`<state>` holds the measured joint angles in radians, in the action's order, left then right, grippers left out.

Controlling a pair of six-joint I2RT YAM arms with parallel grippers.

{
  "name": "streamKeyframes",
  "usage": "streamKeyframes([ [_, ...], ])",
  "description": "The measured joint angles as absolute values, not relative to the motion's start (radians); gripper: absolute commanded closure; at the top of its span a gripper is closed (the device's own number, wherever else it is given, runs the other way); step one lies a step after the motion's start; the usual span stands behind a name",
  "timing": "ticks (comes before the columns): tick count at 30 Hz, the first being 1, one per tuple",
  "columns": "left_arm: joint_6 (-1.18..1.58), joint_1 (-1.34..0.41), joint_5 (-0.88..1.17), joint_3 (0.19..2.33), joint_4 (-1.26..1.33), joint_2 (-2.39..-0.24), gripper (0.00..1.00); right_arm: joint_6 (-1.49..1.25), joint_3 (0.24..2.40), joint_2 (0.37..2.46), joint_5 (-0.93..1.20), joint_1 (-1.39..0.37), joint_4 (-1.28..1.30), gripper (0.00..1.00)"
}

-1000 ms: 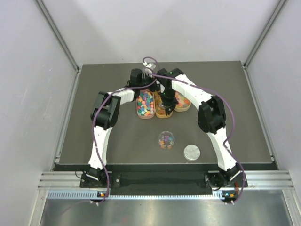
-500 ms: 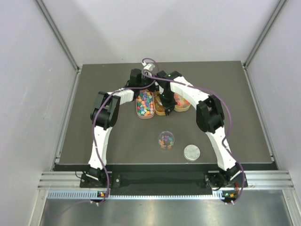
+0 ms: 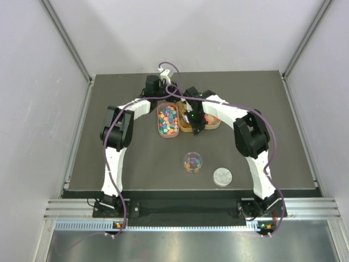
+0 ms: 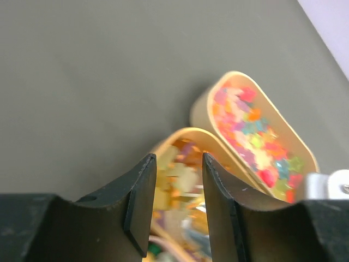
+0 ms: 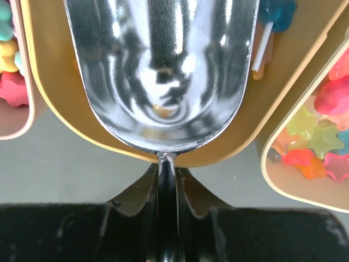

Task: Pack the candies
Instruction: Scoop the fake candies from the storage box.

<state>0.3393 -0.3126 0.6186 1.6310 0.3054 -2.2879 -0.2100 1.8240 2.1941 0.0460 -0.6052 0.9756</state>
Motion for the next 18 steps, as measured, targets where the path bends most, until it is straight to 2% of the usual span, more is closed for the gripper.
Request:
streamKeyframes([
  [10, 0.196, -0.190, 0.551, 1.695, 0.205, -2.272, 0.55, -0.204, 1.773, 2.163, 0.040, -0.603, 0.910, 1.00],
  [18, 0.157, -0.090, 0.550, 1.584, 0.170, -2.156, 0.54, -0.181, 1.913, 2.194, 0.023, -0.597, 0.892, 1.00],
])
